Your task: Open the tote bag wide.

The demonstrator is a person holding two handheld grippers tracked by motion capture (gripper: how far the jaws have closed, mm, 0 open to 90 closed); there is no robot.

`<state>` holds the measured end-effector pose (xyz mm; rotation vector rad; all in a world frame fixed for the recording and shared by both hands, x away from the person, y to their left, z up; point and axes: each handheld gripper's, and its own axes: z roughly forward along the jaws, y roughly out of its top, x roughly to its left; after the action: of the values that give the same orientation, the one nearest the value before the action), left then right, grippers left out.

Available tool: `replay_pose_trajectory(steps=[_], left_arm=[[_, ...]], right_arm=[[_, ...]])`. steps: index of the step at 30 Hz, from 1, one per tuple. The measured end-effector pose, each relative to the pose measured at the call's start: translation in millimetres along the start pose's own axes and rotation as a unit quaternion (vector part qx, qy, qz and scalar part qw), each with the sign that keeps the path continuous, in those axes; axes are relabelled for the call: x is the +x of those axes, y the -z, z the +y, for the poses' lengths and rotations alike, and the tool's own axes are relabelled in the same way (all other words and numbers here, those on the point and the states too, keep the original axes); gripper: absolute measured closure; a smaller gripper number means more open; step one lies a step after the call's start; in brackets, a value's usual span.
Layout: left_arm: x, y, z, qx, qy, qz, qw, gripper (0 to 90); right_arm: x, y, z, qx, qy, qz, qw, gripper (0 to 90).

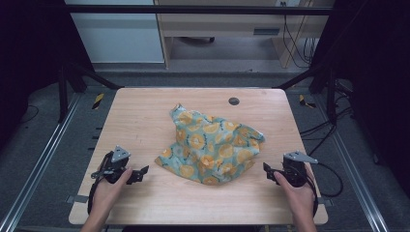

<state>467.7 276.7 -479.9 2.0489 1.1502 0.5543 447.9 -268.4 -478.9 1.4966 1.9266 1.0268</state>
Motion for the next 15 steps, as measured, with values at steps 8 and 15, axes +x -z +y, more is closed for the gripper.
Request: replay_pose_trajectory(steps=[8,15], left_arm=[[-1.5,4.7,0.3,-0.011,-0.001,-0.003,0.9999,6.4],[-8.9,5.2,2.3,-0.010,-0.012,-0.006,0.9999,6.4]], right_arm=[[7.7,2.6,4.0,-0.007,0.018,-0.001,0.9998,15.1],[9.8,14.2,11.4,-0.036,0.024,0.006,0.9990,26.1]])
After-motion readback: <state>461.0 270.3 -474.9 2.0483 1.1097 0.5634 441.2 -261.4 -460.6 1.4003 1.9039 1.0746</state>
